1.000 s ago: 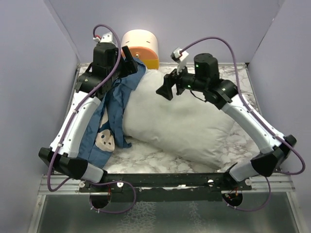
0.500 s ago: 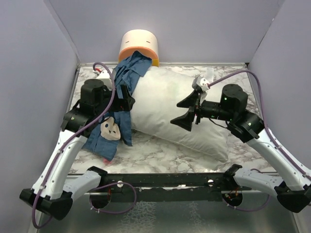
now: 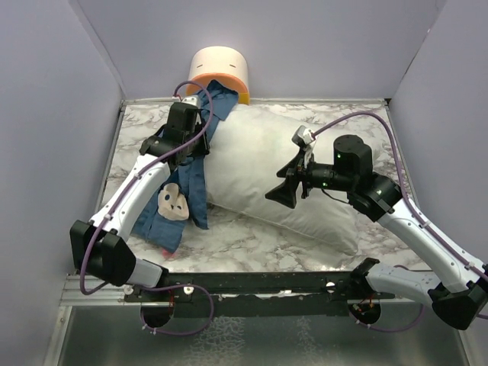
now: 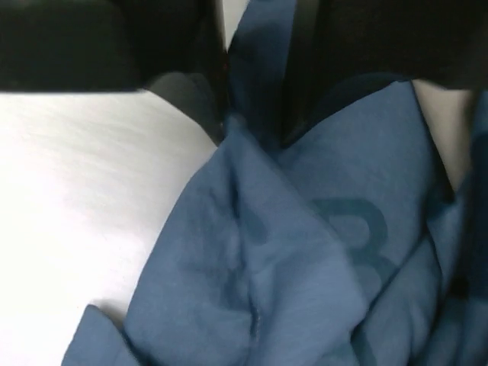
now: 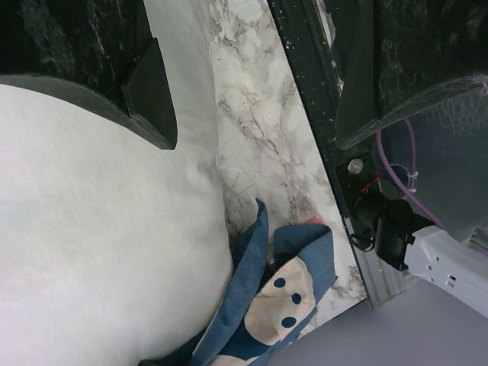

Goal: Put the pillow into the pillowcase
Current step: Stuff the pillow into the pillowcase.

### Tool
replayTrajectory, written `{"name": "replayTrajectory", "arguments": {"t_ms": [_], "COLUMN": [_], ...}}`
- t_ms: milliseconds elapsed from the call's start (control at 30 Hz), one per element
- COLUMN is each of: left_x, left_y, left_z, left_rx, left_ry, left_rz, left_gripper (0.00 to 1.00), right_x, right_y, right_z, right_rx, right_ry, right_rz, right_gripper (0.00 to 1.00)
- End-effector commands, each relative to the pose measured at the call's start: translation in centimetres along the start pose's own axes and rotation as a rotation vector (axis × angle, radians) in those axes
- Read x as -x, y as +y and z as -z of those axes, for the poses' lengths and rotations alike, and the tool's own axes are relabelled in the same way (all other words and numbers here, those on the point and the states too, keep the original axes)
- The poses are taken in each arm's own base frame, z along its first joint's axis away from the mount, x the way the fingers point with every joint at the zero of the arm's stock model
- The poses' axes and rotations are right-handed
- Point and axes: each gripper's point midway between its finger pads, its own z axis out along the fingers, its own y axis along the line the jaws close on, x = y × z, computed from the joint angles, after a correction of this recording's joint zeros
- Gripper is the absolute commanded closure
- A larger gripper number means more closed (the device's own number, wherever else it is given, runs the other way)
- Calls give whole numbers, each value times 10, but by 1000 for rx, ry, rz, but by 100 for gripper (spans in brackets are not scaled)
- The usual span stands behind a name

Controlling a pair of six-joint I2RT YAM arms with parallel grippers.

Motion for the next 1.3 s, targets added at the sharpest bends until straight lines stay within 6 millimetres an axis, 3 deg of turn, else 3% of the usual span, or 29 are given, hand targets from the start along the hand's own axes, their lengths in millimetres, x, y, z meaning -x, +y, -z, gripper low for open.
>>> {"name": "replayTrajectory", "arguments": {"t_ms": [0,67,133,233,300,400,533,700,833,933,1033,1133,1167,1267], "left_x": [32,35,45,69,73,48,-10,-41,-54,-57,-41,-14,-4,18], "left_y": [3,-1,-16,-72,-116,-163,-189,-191,-185,-172,-161,-132,-116,-61], "left_z": [-2,-1,10,52,88,115,93,62,43,35,46,65,70,86], "left_rx": [50,31,-46,-333,-550,-782,-828,-790,-741,-649,-609,-520,-475,-313], "left_ry": [-76,-71,-91,-159,-196,-119,70,199,253,279,237,145,114,46], "left_rz": [-44,-59,-69,-98,-145,-151,-162,-133,-144,-145,-139,-116,-106,-89], "left_gripper": [80,96,100,100,100,100,100,100,99,63,37,20,13,6], "right_x": [2,-3,-11,-32,-47,-65,-77,-76,-55,-25,-5,3,5,1], "right_y": [-9,-17,-30,-58,-72,-83,-91,-88,-59,-36,-23,-10,-7,-1], "right_z": [4,5,6,8,7,-3,-19,-32,-32,-20,-5,-4,-7,-23], "right_rx": [-73,-114,-189,-339,-411,-444,-436,-383,-216,-136,-116,-48,-24,52], "right_ry": [-7,8,32,96,132,162,184,183,117,-1,-80,-93,-95,-93], "right_rz": [-12,-19,-34,-86,-126,-172,-207,-203,-137,-67,-18,-7,-20,-99], "right_gripper": [16,16,15,15,15,16,19,26,26,25,25,25,25,25]}}
